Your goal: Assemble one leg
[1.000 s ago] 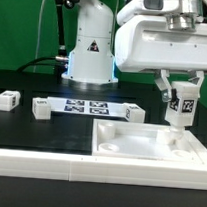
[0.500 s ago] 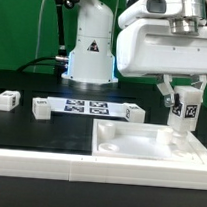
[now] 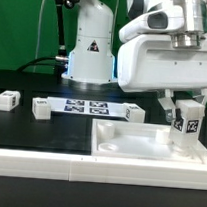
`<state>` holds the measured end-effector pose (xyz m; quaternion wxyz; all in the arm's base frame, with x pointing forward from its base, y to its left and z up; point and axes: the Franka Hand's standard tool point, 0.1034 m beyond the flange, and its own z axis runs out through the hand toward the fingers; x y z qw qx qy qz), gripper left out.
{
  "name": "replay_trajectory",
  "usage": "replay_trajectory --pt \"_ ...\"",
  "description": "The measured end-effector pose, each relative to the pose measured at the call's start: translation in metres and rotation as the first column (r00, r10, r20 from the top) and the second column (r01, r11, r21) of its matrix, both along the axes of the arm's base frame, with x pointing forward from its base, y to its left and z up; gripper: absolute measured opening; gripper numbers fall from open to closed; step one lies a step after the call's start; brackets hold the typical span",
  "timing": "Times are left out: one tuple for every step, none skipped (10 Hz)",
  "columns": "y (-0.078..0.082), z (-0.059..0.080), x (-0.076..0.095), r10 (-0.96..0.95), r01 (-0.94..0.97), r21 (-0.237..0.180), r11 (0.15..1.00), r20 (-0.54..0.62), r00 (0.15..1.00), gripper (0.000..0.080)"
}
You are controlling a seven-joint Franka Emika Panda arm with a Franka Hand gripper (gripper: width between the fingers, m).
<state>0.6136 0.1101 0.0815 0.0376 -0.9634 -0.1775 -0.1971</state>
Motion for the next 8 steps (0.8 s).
replay_trajectory --pt "0.0007 -0.0032 -0.0014 0.001 -0.001 0.000 1.000 -0.003 1.000 0.0292" --pt "0.0018 -0.0066 -0.0027 0.002 -0.002 0.001 1.000 -0.001 1.000 0.0292" --pt "0.0026 -0.0070 -0.0018 0.000 0.000 0.002 1.000 0.019 1.000 0.0292" --pt "0.0042 -0.0070 -0.0006 -0.002 0.001 0.003 1.000 0.051 0.999 0.0292" --pt "0.0049 -0.0068 -0.0004 -0.003 0.002 0.004 1.000 0.068 0.998 0.0292" --pt "0.0046 -0.0067 -0.0003 -0.003 0.003 0.004 1.000 0.067 0.998 0.0301" --pt "0.0046 -0.0068 -0.0003 -0.003 0.003 0.004 1.000 0.067 0.998 0.0301" --pt "0.0046 -0.0068 -0.0003 -0.003 0.003 0.004 1.000 0.067 0.998 0.0470"
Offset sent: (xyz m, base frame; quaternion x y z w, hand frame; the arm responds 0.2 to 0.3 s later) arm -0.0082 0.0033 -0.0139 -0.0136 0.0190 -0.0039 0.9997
